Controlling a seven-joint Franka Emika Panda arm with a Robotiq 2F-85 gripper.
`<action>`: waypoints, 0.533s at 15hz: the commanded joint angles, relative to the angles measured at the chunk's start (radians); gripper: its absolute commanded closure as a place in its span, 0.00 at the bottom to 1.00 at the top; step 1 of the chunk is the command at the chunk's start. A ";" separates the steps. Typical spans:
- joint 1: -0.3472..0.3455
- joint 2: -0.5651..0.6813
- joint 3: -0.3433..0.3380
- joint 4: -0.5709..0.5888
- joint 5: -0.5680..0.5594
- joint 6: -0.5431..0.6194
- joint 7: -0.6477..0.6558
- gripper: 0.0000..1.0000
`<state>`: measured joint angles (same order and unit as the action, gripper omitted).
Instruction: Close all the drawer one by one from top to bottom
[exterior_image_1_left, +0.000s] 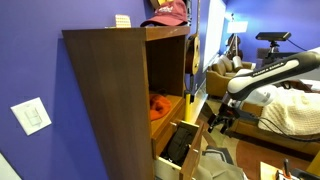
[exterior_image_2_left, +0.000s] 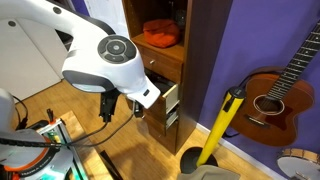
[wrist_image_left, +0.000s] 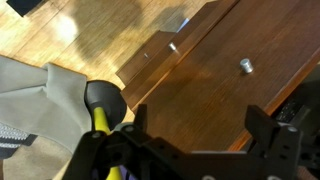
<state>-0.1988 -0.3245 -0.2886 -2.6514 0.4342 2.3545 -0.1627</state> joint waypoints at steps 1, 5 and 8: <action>0.044 0.056 -0.029 0.011 0.141 0.048 -0.032 0.00; 0.070 0.100 -0.022 0.023 0.303 0.079 -0.098 0.00; 0.074 0.137 -0.008 0.044 0.392 0.078 -0.143 0.00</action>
<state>-0.1397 -0.2395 -0.2977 -2.6354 0.7372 2.4153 -0.2510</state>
